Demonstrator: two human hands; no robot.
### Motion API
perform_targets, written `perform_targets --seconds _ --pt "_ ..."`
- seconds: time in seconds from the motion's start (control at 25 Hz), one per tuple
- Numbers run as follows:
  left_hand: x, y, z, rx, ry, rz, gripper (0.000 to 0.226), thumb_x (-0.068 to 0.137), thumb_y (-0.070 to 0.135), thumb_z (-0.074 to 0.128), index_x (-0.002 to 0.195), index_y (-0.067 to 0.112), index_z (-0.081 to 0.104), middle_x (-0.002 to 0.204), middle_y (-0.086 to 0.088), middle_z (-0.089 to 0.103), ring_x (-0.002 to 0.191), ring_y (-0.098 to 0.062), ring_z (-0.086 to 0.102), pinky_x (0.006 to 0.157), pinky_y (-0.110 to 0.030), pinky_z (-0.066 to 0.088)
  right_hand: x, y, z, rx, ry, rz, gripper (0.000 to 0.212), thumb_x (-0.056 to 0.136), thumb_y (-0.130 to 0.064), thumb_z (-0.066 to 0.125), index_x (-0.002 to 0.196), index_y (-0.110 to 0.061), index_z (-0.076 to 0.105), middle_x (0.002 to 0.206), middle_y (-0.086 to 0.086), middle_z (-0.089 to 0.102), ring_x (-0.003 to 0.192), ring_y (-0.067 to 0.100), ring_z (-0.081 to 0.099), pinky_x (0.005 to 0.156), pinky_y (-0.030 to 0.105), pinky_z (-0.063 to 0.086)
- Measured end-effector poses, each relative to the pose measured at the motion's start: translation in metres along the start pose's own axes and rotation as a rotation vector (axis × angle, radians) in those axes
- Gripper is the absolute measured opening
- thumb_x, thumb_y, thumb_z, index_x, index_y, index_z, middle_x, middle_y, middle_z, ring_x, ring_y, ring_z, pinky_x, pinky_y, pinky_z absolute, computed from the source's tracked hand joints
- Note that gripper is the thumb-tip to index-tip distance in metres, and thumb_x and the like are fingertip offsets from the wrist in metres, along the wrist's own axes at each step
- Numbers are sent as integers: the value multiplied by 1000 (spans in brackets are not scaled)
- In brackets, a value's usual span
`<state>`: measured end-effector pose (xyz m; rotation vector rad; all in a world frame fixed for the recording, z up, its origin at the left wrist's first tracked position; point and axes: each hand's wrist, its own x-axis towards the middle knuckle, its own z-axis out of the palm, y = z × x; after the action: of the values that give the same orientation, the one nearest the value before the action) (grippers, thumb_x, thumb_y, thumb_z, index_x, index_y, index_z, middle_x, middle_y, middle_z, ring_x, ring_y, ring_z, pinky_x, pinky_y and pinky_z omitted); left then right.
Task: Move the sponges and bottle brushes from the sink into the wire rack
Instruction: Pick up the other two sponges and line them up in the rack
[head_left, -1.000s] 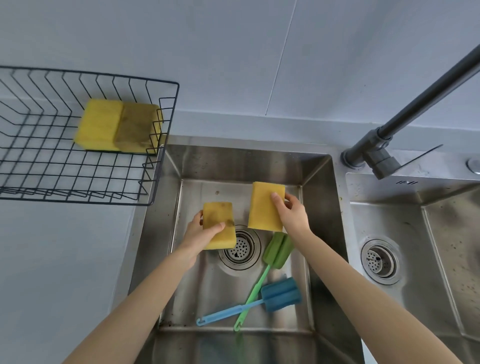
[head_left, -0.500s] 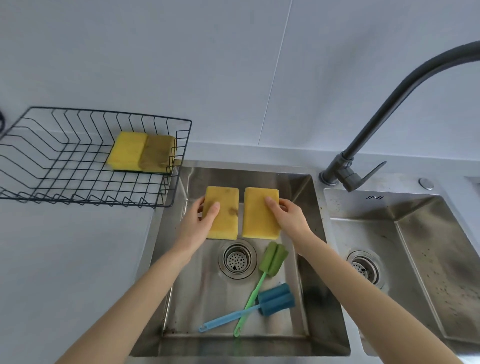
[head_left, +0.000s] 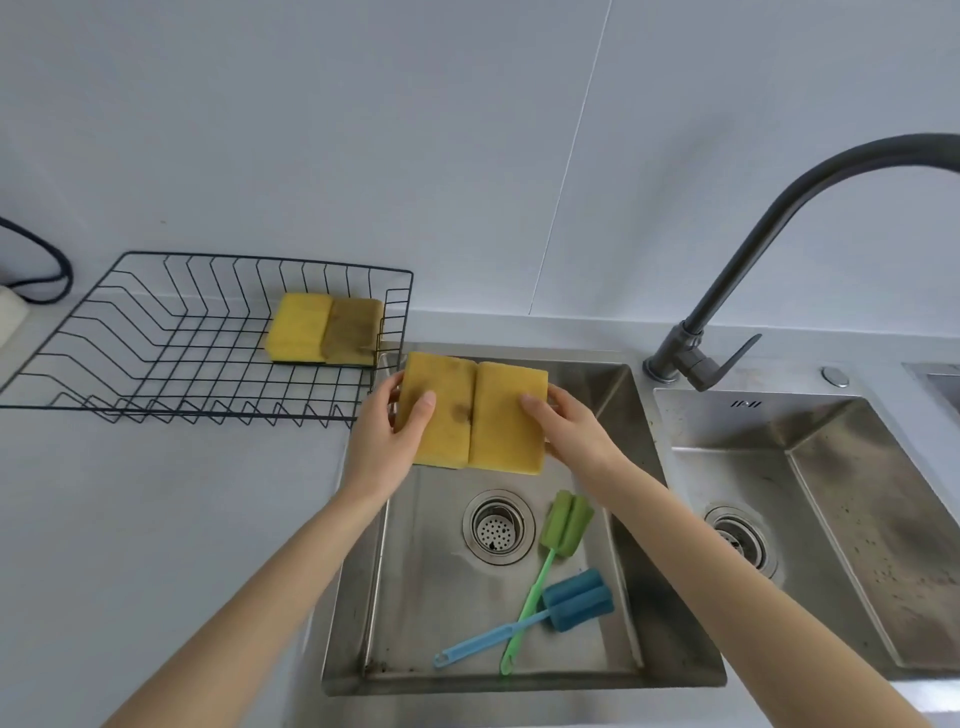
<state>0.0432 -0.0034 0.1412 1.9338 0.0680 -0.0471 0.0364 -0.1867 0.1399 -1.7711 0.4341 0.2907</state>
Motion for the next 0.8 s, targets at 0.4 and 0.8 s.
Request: perform_targets --seconds 0.4,0.8 --pt "10 -7 -93 -79 -7 -2 43 89 30 50 131 24 42 111 13 54 91 -4 55 79 -19 44 -12 -44 66 35 -113 -105 61 88 -23 61 142 -19 34 131 8 53 116 24 56 82 33 54" --pt "37 -29 -188 -144 52 -117 52 87 30 54 136 25 36 126 9 47 104 -10 48 88 -27 36 4 -89 146 52 -89 -102 59 86 -29 63 138 -16 38 115 10 56 96 23 60 71 28 57"
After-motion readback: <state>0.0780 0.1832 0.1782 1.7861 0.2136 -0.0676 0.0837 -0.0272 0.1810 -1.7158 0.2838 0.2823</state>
